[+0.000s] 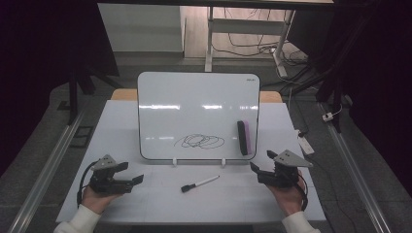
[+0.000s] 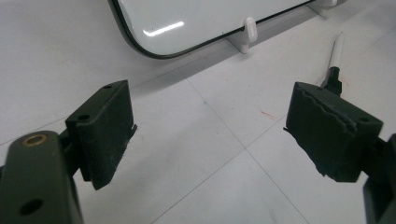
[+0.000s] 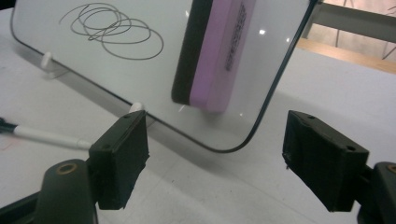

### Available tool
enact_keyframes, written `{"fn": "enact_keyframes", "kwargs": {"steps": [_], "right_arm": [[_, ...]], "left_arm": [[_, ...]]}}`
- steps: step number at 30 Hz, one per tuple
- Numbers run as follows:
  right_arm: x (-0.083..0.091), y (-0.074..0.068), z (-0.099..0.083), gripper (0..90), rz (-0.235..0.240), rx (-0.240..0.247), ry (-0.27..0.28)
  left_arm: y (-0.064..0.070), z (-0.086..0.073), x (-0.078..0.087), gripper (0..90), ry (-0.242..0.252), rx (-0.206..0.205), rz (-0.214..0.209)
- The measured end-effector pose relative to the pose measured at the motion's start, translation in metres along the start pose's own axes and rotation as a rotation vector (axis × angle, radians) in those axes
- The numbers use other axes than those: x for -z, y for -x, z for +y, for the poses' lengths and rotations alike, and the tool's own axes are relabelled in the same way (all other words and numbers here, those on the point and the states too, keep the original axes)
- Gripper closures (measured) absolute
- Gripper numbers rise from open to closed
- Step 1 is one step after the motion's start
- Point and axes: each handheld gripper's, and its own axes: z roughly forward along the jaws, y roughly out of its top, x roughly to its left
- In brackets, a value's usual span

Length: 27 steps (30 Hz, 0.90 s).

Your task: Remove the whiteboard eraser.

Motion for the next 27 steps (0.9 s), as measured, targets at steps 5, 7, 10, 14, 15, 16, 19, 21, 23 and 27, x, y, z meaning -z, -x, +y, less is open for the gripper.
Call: {"fn": "enact_keyframes", "kwargs": {"steps": [5,7,10,14,15,16,19,21,23,27], "right_arm": [[-0.008,0.0,0.013,25.7,-0.005,-0.013,0.003],[-0.012,-0.002,0.018,27.1,-0.008,-0.008,0.0],[-0.015,-0.004,0.022,28.1,-0.01,-0.006,-0.008],[-0.021,-0.01,0.028,29.5,-0.028,0.01,-0.022],[-0.025,-0.012,0.032,30.8,-0.034,0.007,-0.023],[-0.025,-0.012,0.032,30.8,-0.034,0.007,-0.023],[-0.033,-0.013,0.037,34.0,-0.05,0.011,-0.029],[-0.036,-0.014,0.038,35.7,-0.061,0.011,-0.031],[-0.039,-0.015,0.039,36.9,-0.071,0.011,-0.034],[-0.041,-0.016,0.041,38.6,-0.083,0.009,-0.034]], "left_arm": [[0.0,0.0,-0.001,16.0,-0.004,-0.001,0.001],[0.0,0.0,-0.001,16.1,-0.004,0.0,0.001],[0.0,0.0,-0.001,16.1,-0.004,0.001,0.001],[0.0,0.0,-0.001,16.1,-0.006,0.0,0.0],[0.0,0.0,-0.002,16.1,-0.006,0.0,0.001],[0.0,0.0,-0.002,16.1,-0.006,0.0,0.001],[0.0,0.0,-0.001,16.1,-0.005,0.001,0.001],[0.0,0.0,-0.001,16.2,-0.004,0.001,0.001],[0.0,0.0,-0.001,16.2,-0.004,0.002,-0.001],[0.0,0.0,-0.001,16.2,-0.003,0.001,-0.001]]}}
